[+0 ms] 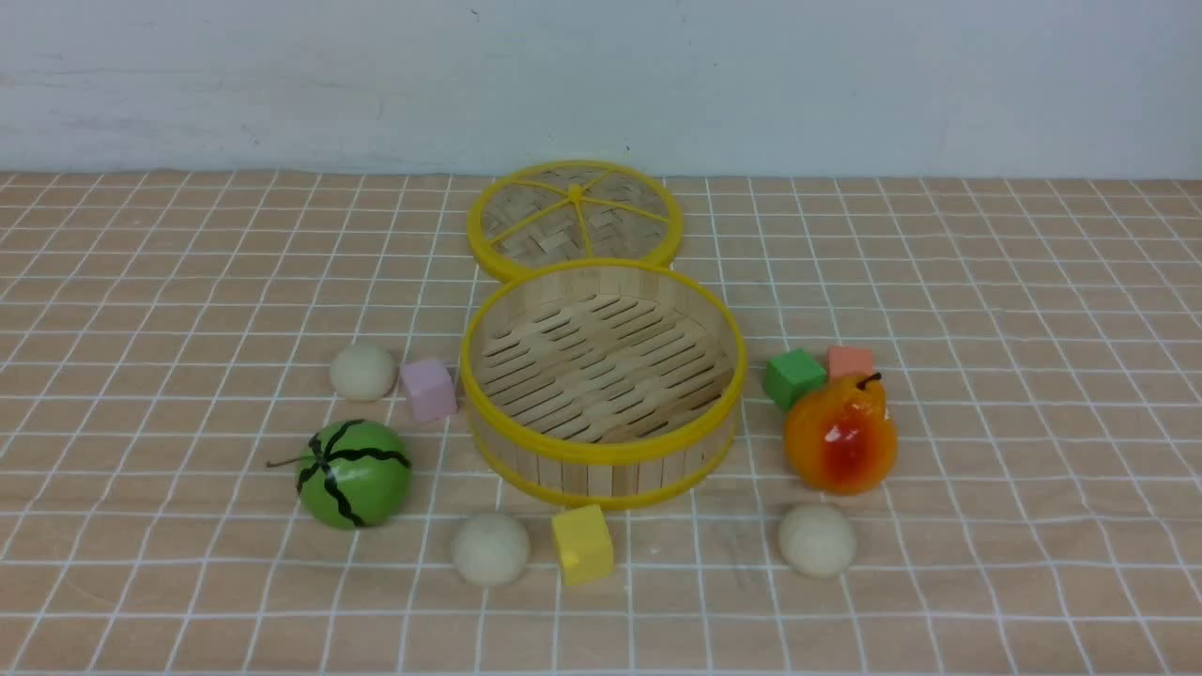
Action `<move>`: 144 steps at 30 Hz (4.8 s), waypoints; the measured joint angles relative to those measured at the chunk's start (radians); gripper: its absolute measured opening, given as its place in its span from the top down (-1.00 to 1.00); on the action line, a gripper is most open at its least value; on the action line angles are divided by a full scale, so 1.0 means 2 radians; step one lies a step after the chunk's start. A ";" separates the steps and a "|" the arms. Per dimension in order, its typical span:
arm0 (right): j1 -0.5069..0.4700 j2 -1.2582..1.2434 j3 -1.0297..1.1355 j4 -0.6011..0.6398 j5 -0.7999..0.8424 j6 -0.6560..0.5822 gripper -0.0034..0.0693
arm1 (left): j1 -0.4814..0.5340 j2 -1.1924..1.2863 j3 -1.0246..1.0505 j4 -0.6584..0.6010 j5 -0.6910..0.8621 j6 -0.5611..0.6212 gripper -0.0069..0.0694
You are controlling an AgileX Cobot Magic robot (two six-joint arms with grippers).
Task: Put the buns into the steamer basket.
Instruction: Use the left arm to grab a steamed stuffed bun, then use the left arm to put the steamed stuffed bun into the steamer
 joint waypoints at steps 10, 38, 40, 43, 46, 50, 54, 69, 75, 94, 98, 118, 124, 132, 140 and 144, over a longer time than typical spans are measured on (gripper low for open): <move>0.000 0.000 0.000 0.000 0.000 0.000 0.24 | 0.000 0.000 0.000 0.000 0.000 0.000 0.77; 0.000 0.000 0.000 0.000 0.000 0.000 0.24 | 0.000 0.000 0.000 -0.015 -0.096 -0.002 0.72; 0.000 0.000 0.000 0.000 0.000 0.000 0.24 | 0.000 0.000 0.000 -0.021 -0.137 -0.010 0.72; 0.000 0.000 0.000 0.000 0.000 0.000 0.24 | 0.000 0.000 0.000 -0.052 -0.226 -0.063 0.72; 0.000 0.000 0.000 0.000 0.000 0.000 0.24 | 0.000 0.000 0.000 -0.061 -0.291 -0.089 0.72; 0.000 0.000 0.000 0.000 0.000 0.000 0.24 | 0.000 0.000 -0.016 -0.027 -0.312 -0.095 0.72; 0.000 0.000 0.000 0.000 0.000 0.000 0.24 | 0.000 0.018 -0.131 0.017 -0.262 -0.104 0.72; 0.000 0.000 0.000 0.000 0.000 0.000 0.24 | 0.000 0.326 -0.445 0.064 0.144 -0.107 0.66; 0.000 0.000 0.000 0.000 0.000 0.000 0.24 | 0.000 0.428 -0.446 0.067 0.147 -0.107 0.64; 0.000 0.000 0.000 0.000 0.000 0.000 0.24 | -0.008 0.909 -0.726 0.043 0.133 -0.020 0.57; 0.000 0.000 0.000 0.000 0.000 0.000 0.24 | -0.032 0.957 -0.779 0.032 0.146 0.016 0.48; 0.000 0.000 0.000 0.000 0.000 0.000 0.24 | -0.052 1.050 -0.828 0.082 0.103 0.033 0.18; 0.000 0.000 0.000 0.000 0.000 0.000 0.24 | -0.052 1.067 -0.828 0.084 0.114 0.019 0.27; 0.000 0.000 0.000 0.000 0.000 0.000 0.24 | -0.051 1.055 -0.828 0.080 0.128 0.018 0.80; 0.000 0.000 0.000 0.000 0.000 0.000 0.24 | -0.051 1.006 -0.888 -0.014 0.185 0.065 0.85; 0.000 0.000 0.000 0.000 0.000 0.000 0.24 | -0.051 0.991 -0.903 -0.122 0.180 0.108 0.85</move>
